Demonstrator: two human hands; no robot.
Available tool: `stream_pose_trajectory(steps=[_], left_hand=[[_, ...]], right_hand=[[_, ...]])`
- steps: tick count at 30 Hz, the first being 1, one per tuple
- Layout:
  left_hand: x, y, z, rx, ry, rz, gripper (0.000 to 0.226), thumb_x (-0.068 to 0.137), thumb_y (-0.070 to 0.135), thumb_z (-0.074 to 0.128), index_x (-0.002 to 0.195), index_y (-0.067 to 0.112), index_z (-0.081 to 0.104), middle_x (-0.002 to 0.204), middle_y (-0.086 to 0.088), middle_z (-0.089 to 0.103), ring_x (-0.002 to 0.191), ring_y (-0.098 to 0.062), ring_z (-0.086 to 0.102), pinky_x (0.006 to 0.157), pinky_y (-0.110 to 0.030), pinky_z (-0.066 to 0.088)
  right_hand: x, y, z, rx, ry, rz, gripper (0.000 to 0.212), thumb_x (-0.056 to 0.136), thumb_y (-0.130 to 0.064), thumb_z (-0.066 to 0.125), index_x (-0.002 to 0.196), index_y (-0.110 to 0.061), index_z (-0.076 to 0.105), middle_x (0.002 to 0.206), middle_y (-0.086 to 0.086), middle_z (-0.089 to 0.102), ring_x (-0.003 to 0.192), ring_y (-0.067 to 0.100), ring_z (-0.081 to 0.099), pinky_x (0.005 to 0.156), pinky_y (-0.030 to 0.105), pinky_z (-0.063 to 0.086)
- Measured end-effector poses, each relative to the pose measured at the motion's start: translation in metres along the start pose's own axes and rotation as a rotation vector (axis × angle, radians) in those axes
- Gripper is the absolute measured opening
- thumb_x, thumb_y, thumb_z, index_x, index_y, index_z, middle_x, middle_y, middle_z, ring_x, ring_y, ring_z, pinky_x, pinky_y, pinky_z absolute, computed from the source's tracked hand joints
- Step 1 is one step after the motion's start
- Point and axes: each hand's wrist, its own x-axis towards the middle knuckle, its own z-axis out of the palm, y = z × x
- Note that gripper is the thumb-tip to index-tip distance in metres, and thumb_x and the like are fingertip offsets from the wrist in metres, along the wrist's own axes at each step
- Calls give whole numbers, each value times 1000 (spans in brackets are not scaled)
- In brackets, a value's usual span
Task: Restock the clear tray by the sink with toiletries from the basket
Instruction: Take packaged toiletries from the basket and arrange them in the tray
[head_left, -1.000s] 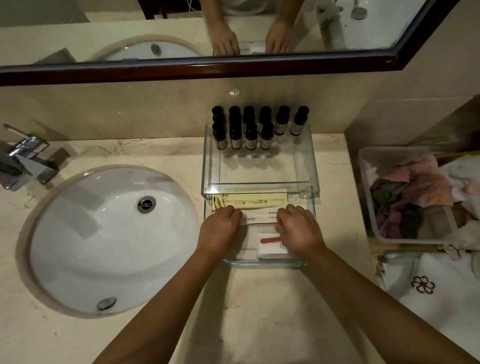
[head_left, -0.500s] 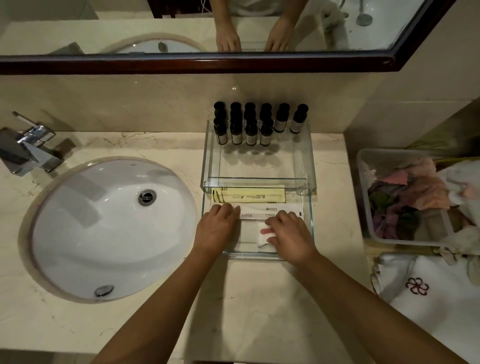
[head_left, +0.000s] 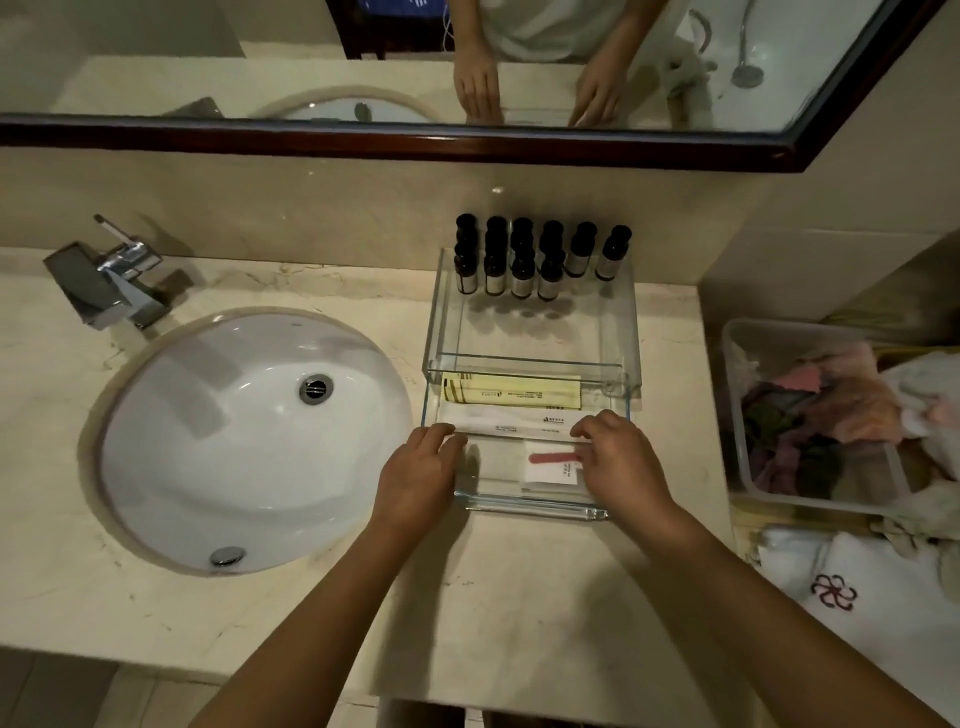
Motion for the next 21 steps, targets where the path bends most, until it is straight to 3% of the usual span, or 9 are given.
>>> stream_pose_trajectory(steps=[5,9,16,21], left_hand=[[-35,-29,-23,-55,128,-117,38,58,-9,76,94,4,69,97,-13,68,81,-32,66,42,-30,49],[-83,-59,-40,-75,211,-297,33,63,-10,72,93,4,70,97,-12,67,82,-33,65,42,-28,45],[-220,-110,-74,-151,305,-673,23,82,1,59,102,7,69,107,-10,64,100,-33,58,68,-39,51],[-365,-126,-99,-146,437,-963,19,88,9,54,96,4,70,96,-14,64,94,-34,60,73,-36,46]], right_hand=[[6,-38,-28,71,12,-70,19,90,-6,53,103,-6,67,103,10,63,96,27,57,72,27,39],[3,-89,-37,84,17,-225,20,90,-4,51,103,-5,66,101,8,62,92,25,58,74,31,44],[-23,-217,-6,73,-71,-529,22,90,-7,50,104,-8,67,101,9,64,91,26,60,75,29,40],[-102,-334,35,196,-287,-795,17,91,-11,54,100,-9,68,97,0,66,74,15,56,74,21,40]])
